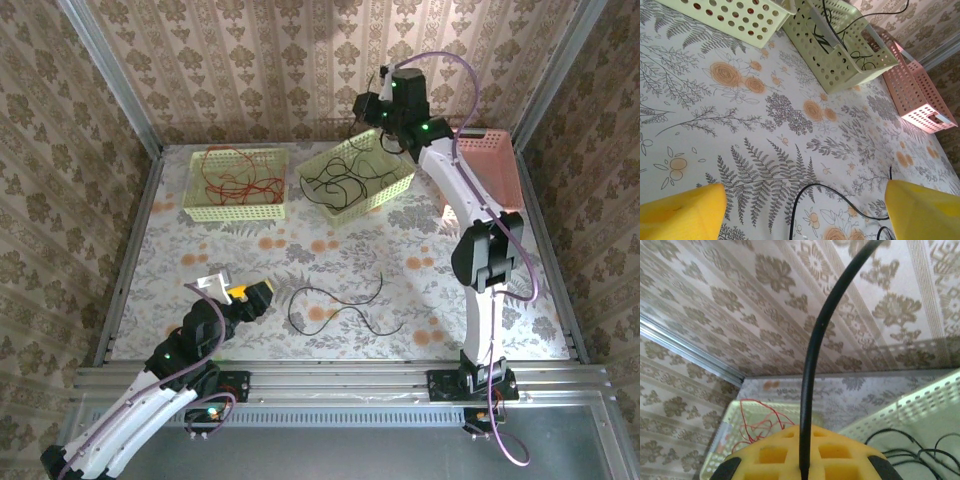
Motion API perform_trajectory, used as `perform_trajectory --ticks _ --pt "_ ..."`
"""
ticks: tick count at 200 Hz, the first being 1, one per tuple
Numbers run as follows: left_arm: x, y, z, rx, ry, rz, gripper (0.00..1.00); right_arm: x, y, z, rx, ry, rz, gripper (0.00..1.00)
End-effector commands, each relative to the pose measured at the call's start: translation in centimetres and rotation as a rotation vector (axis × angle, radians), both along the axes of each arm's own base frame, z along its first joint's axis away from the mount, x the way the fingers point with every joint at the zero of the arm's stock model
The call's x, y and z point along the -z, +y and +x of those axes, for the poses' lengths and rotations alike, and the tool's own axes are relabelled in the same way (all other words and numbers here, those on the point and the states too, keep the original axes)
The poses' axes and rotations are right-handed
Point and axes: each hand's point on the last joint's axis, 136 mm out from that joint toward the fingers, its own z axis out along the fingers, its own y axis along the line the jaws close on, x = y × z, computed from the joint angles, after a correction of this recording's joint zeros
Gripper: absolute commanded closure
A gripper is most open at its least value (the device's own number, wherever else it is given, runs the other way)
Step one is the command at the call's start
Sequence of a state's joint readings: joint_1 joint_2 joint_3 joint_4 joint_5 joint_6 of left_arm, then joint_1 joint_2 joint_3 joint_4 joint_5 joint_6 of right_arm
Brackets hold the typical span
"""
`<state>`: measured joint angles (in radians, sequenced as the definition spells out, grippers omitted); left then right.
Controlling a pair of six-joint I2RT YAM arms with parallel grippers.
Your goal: Untangle the cables
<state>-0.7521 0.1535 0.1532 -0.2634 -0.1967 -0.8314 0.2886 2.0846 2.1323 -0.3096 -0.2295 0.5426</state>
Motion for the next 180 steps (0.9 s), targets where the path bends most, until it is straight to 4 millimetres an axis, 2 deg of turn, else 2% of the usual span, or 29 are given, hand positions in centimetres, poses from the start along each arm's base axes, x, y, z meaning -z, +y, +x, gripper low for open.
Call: perform_trajectory --ticks 1,27,49,61,74,80,123,152,180 --pt "-0.9 -0.2 -0.3 0.016 0.013 -0.020 0.16 3.1 0.8 -0.2 0.002 0.038 -0.093 1.00" --pt "-1.0 -0.4 -0.1 0.014 0.006 -0.024 0.16 6.3 1.3 -0.6 -0.019 0.093 -0.166 0.95" --pt "-1.1 -0.7 0.0 0.022 0.009 -0.019 0.16 8.1 1.2 -0.7 -0.020 0.124 -0.201 0.84" --pt "-1.2 -0.9 0.1 0.029 0.016 -0.014 0.16 8.3 1.1 -0.9 -0.021 0.131 -0.217 0.77" --pt "-1.1 -1.1 0.2 0.033 0.022 -0.011 0.16 7.9 0.8 -1.2 -0.016 0.126 -0.231 0.61" --pt "-1.1 -1.2 0.2 0.036 0.025 -0.012 0.16 7.6 0.6 -1.4 -0.009 0.119 -0.235 0.57" --pt "-1.4 -1.5 0.4 0.039 0.020 -0.012 0.17 4.6 0.1 -3.4 -0.020 0.068 -0.262 0.56" --pt "-1.2 -1.5 0.5 0.037 0.021 -0.010 0.16 3.3 0.3 -6.9 -0.036 0.009 -0.288 0.57" --pt "-1.3 -1.6 0.6 0.040 0.020 -0.001 0.16 4.3 -0.2 -11.3 -0.044 -0.004 -0.314 0.56"
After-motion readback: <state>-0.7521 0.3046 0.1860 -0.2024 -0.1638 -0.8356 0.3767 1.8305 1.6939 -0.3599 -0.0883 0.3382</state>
